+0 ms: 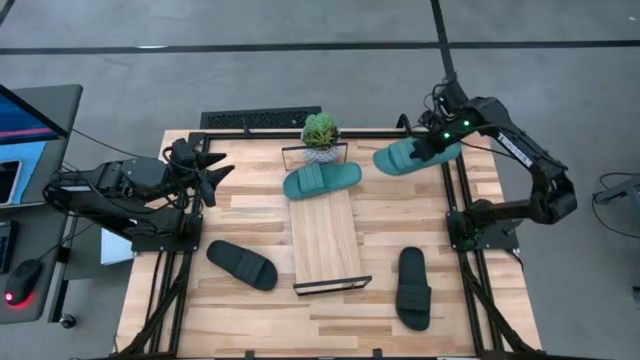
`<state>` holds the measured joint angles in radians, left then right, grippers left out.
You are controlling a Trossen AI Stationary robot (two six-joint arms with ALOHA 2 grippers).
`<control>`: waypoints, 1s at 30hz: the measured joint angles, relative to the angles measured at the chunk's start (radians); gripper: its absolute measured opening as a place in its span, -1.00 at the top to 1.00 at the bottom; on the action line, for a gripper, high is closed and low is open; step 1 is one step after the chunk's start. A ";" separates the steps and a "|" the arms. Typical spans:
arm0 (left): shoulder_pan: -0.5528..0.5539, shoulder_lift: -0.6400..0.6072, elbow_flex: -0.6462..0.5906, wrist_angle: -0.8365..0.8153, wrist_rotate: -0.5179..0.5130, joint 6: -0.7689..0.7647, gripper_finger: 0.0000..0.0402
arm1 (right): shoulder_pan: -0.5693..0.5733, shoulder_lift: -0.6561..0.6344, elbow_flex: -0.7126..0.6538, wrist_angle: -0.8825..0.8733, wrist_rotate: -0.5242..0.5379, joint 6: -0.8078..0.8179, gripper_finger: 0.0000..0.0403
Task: Pick and place slides into the shelf
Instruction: Put the blue slides on the shelf
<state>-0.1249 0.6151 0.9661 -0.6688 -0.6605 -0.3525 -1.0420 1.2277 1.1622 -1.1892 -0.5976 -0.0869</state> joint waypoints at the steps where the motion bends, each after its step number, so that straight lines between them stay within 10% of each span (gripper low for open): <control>1: 0.000 0.000 0.000 0.000 0.000 0.001 0.06 | 0.006 -0.021 0.000 0.001 -0.004 0.019 1.00; 13: 0.000 0.000 0.000 -0.044 -0.001 0.006 0.06 | 0.210 -0.272 0.000 0.119 0.009 0.397 1.00; 30: 0.000 0.000 0.000 -0.084 0.003 0.049 0.06 | 0.848 -0.183 0.000 0.477 0.501 1.005 1.00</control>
<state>-0.1246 0.6147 0.9661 -0.7528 -0.6574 -0.3033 -0.1939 1.0451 1.1618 -0.7121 -0.0962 0.9180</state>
